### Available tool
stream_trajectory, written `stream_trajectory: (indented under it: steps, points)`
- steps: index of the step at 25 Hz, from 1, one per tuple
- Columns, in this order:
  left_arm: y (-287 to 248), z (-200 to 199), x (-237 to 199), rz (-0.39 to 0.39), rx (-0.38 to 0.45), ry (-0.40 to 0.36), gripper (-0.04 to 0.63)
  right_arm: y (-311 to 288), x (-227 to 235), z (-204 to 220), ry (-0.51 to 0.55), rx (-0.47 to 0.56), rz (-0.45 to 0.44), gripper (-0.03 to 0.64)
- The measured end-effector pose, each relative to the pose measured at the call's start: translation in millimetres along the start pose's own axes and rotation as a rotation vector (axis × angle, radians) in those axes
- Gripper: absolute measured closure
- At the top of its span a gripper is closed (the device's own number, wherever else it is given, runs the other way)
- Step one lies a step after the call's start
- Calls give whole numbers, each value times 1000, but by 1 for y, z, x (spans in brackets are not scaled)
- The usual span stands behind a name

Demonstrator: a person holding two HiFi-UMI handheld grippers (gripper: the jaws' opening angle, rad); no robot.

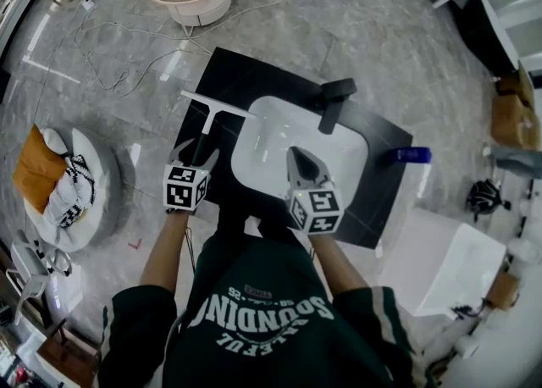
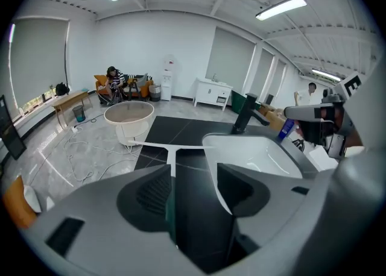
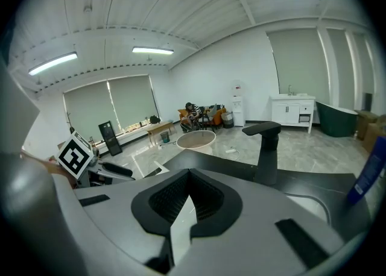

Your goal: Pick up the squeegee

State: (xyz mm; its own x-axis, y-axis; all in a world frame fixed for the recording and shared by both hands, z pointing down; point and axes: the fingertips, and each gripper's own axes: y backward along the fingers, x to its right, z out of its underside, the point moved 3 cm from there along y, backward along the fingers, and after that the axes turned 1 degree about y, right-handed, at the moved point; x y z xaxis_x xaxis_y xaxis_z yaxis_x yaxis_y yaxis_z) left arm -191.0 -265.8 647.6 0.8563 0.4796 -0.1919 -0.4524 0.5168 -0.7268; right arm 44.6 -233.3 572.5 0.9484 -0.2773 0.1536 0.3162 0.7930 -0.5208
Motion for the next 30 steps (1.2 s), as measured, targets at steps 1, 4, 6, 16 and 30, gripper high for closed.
stream_trajectory:
  steps: [1,4,6,16,30]
  points:
    - [-3,1,-1,1,-8,1,359,-1,0,2,-3,-4,1,615]
    - [-9,4,-4,6,-31,14,359,-2,1,5,-7,-18,6,615]
    - [-15,6,-8,6,-49,23,359,-2,2,6,-11,-27,9,615]
    - [-49,13,-30,-16,-150,44,359,-4,11,17,-29,-54,37,615]
    - [-88,18,-47,19,-368,-29,365,-1,22,28,-81,-87,105,615]
